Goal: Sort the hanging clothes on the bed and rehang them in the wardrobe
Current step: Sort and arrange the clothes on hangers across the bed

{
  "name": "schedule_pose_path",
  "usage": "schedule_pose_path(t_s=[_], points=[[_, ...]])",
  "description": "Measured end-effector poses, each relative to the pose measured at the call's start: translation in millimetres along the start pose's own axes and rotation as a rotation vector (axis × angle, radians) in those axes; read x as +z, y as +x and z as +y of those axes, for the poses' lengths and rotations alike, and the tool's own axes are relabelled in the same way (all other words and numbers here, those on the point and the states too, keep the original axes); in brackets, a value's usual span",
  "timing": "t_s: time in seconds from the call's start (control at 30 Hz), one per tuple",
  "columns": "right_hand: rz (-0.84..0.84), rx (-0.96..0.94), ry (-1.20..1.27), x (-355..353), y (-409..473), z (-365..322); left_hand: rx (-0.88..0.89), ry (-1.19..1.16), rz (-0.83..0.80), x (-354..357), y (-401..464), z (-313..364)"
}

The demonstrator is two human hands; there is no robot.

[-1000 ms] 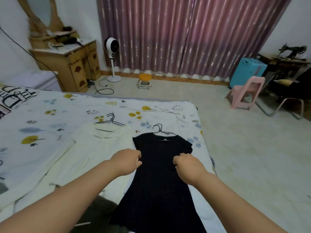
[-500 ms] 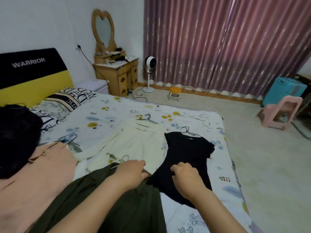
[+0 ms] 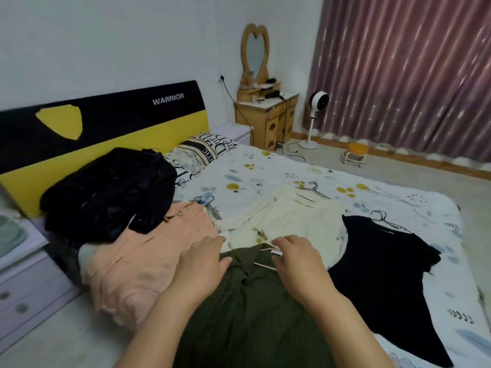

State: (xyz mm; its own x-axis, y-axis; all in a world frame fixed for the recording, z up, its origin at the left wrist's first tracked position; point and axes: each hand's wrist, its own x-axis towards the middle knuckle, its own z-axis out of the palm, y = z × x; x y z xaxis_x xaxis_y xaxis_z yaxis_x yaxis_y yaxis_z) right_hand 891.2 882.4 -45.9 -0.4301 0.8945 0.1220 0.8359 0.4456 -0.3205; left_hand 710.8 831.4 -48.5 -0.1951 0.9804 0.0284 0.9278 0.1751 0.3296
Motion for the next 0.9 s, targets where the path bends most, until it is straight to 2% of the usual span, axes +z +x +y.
schedule_pose_path(t_s=[0.27, 0.5, 0.67, 0.9], points=[[-0.065, -0.009, -0.002, 45.4, 41.8, -125.0, -0.124, -0.042, 0.077, -45.1, -6.6, -129.7], [-0.117, 0.014, -0.005, 88.3, 85.8, -200.0, -0.186, -0.098, 0.073, -64.6, 9.5, -218.5], [-0.151, 0.025, -0.015, 106.3, 122.9, -225.8, -0.221, -0.119, 0.078, -67.4, 30.9, -263.7], [-0.192, 0.046, -0.027, 132.3, 202.8, -226.4, -0.277, -0.109, 0.031, -60.9, 92.7, -316.5]])
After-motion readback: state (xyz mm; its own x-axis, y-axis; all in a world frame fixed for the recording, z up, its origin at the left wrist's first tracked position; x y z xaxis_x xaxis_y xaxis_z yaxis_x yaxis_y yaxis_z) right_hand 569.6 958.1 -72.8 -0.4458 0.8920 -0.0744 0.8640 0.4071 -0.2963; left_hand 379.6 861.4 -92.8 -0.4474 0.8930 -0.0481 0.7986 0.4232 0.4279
